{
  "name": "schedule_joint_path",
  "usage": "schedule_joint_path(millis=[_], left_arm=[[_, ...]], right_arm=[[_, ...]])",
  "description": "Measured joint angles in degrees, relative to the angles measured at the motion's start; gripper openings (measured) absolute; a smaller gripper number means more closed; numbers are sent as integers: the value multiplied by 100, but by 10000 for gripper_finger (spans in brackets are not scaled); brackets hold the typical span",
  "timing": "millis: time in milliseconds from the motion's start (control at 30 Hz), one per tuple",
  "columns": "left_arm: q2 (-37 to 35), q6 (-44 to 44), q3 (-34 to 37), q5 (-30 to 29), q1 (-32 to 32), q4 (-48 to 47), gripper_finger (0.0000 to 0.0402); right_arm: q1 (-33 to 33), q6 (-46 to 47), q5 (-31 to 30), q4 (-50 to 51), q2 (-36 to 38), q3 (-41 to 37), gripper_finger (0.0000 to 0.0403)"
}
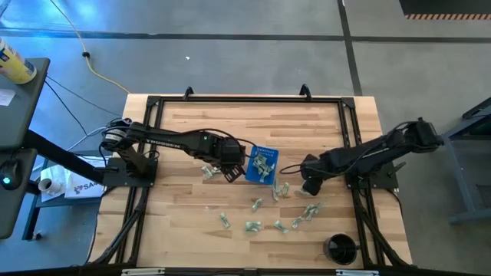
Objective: Pick and place Stevia / Truvia into bins
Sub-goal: Put the stevia packet into the blue basket
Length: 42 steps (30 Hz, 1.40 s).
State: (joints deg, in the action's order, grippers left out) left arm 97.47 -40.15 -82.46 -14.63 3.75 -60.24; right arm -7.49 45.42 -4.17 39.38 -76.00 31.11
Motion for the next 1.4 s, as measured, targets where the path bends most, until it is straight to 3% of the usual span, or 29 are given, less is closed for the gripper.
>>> schedule_joint_path(millis=[200, 300, 400, 567, 800, 933, 1033, 1233, 1400], left_arm=[[0, -12, 0, 17, 0, -289, 188], [0, -61, 0, 137, 0, -600, 188], [-17, -115, 14, 142, 0, -970, 188], [-419, -295, 573, 198, -2, -748, 188], [-1726, -1254, 2438, 830, -2, 889, 188], [-2566, -1851, 3597, 1177, 0, 2113, 188], [-3005, -2329, 4160, 1257, 2, 2450, 188], [-3239, -2480, 4422, 1224, 2, 2448, 188], [-3239, -2482, 4422, 1154, 2, 2383, 188]], right_arm=[[1, 253, 218, -117, -63, 25, 55], [-4, 209, -111, 152, 101, 170, 10], [58, 262, -570, 518, 265, 446, 16], [346, 43, -721, 517, 502, 1070, 4], [821, -970, -205, -845, 306, 1949, 3], [1150, -1313, 404, -1266, -320, 2326, 9], [1297, -1584, 790, -1368, -894, 2664, 13], [1357, -2167, 147, -735, -1717, 3501, 26], [1364, -2484, 66, -318, -1935, 3998, 98]])
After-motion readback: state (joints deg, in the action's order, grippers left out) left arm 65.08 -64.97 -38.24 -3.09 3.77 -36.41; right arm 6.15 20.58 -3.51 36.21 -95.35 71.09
